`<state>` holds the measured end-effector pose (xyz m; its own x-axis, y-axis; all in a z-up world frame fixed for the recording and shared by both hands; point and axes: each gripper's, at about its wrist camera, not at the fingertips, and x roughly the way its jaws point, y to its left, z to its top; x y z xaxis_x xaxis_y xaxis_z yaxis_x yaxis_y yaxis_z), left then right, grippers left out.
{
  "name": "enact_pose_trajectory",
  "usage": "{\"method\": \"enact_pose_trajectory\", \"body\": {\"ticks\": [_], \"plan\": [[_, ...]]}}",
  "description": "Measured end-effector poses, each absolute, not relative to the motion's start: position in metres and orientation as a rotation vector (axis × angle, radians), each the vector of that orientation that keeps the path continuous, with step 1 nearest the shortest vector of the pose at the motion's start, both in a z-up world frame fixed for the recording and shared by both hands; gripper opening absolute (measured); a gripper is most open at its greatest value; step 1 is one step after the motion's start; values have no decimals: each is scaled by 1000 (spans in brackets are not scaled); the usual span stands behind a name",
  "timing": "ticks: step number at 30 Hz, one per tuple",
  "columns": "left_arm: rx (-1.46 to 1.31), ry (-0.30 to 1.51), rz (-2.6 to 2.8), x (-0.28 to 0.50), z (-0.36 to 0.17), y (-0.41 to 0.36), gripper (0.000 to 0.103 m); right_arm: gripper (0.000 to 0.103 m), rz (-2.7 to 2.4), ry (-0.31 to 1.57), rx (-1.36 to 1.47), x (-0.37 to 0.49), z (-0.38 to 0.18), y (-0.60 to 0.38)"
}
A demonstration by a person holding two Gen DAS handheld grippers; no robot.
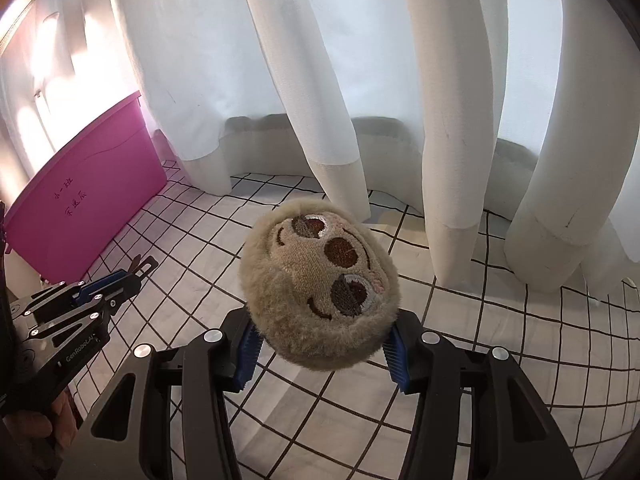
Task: Organize jewelry
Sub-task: 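Carry the hair clips and sloth pouch over the pink tub and open both tools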
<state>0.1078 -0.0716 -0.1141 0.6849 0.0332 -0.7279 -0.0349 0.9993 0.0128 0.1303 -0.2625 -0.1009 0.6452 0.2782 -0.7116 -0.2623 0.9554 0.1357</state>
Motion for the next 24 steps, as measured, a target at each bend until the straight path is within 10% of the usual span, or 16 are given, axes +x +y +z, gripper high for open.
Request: {"method": "enact_pose_trajectory", "body": {"ticks": [24], "plan": [[-131,606,302,-18,30,-27,15,50,671,652,-36,67,21,-226]]}}
